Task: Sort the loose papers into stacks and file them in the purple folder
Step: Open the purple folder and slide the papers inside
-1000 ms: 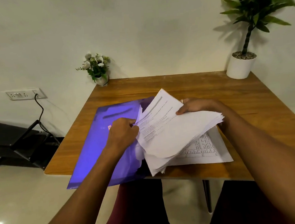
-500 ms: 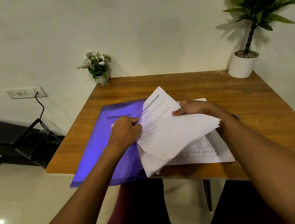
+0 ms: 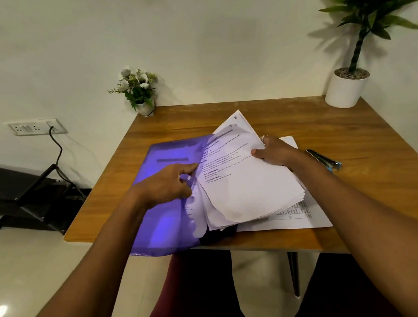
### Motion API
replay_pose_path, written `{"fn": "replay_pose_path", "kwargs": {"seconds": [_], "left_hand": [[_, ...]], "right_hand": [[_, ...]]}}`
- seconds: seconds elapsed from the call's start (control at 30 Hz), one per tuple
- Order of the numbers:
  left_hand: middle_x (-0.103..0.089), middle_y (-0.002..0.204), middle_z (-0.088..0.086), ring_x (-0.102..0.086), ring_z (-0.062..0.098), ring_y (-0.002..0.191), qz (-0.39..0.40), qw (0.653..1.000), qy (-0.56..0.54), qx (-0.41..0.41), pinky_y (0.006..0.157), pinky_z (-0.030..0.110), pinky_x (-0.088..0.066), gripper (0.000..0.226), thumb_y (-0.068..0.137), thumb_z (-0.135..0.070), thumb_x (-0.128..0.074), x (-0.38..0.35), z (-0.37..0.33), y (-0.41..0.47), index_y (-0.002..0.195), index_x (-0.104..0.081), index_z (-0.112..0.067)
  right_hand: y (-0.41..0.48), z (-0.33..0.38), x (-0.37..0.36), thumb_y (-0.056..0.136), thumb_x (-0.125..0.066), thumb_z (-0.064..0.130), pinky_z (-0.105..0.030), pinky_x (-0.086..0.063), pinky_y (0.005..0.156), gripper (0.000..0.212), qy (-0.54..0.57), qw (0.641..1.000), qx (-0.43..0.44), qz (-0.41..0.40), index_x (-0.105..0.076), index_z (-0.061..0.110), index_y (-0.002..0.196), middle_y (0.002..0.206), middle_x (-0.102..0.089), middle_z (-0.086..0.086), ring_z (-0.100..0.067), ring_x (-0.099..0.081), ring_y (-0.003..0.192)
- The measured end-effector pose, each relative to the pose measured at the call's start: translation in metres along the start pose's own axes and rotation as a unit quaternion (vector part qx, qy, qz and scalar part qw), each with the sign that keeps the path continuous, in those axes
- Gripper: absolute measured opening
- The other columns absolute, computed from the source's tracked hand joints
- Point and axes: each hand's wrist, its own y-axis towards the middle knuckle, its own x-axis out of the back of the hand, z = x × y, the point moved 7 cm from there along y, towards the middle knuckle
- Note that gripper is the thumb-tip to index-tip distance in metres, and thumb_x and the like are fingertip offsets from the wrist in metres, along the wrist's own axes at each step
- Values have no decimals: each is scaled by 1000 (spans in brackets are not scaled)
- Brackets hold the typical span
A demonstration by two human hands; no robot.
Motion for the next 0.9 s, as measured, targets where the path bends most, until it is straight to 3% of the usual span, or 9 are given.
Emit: {"fn": "replay_pose_path", "kwargs": {"seconds": [0.13,0.3,0.4,0.47,0.53,0.63,0.7,0.8,0.9], "left_hand": [[-66,93,-25,-55,-6,55,-25,998,-54,12,56,11,-43,63,86,21,-51,-3,-1,3,130,-54,-25],[-69,108,-18,-65,-6,74,-59,994,-92,28,60,15,-48,52,85,15,-55,-7,-1,7,108,-66,-30],[-66,109,-21,-65,-6,75,-80,991,-98,38,60,15,-49,52,86,14,-55,-3,-1,8,115,-64,-28],[-65,113,-19,-64,-2,77,-87,991,-98,38,60,16,-51,54,86,13,-56,-3,-2,7,126,-63,-23],[-64,112,-19,-61,-2,81,-96,989,-102,37,57,16,-50,51,86,12,-57,-3,-3,7,124,-65,-21],[-62,96,-28,-61,-4,79,-117,987,-108,32,54,15,-50,47,86,13,-57,-4,-8,7,106,-66,-28],[-64,101,-23,-62,5,87,-142,983,-113,29,60,18,-50,52,86,12,-56,-3,-10,8,120,-63,-27],[-65,115,-13,-60,13,87,-161,979,-119,29,67,25,-48,57,85,11,-55,-5,-13,13,134,-61,-16],[-63,124,-8,-59,10,81,-174,979,-103,24,68,24,-46,61,80,5,-59,-6,-15,15,139,-58,-9]], "right_hand": [[-2,-4,-8,99,-60,39,-37,-51,88,50,-7,998,-47,34,-52,14,142,135,-63,-7,-24,-64,106],[-10,2,-17,100,-62,31,-30,-46,70,49,29,996,-76,23,-48,8,141,133,-62,-9,-21,-63,98],[-19,10,-29,91,-74,16,-39,-60,81,49,222,970,-78,65,-56,3,134,123,-70,-12,-26,-72,98],[-28,17,-41,82,-80,10,-51,-54,99,50,299,945,-73,108,-63,1,128,114,-74,-15,-33,-73,104],[-38,26,-52,80,-74,2,-55,-51,103,45,324,935,-63,128,-65,-1,124,112,-75,-16,-36,-71,106],[-48,32,-60,83,-65,-6,-43,-60,85,41,271,961,-42,44,-56,5,121,108,-72,-9,-27,-71,94],[-54,39,-63,81,-61,1,-31,-58,73,39,213,976,-16,-38,-53,15,117,105,-68,-3,-20,-67,90],[-59,47,-83,79,-59,13,-35,-56,83,44,205,974,-16,-90,-55,20,122,111,-66,2,-21,-64,95],[-69,66,-113,85,-64,23,-36,-55,83,46,178,982,26,-54,-52,23,130,114,-62,5,-22,-63,99]]}}
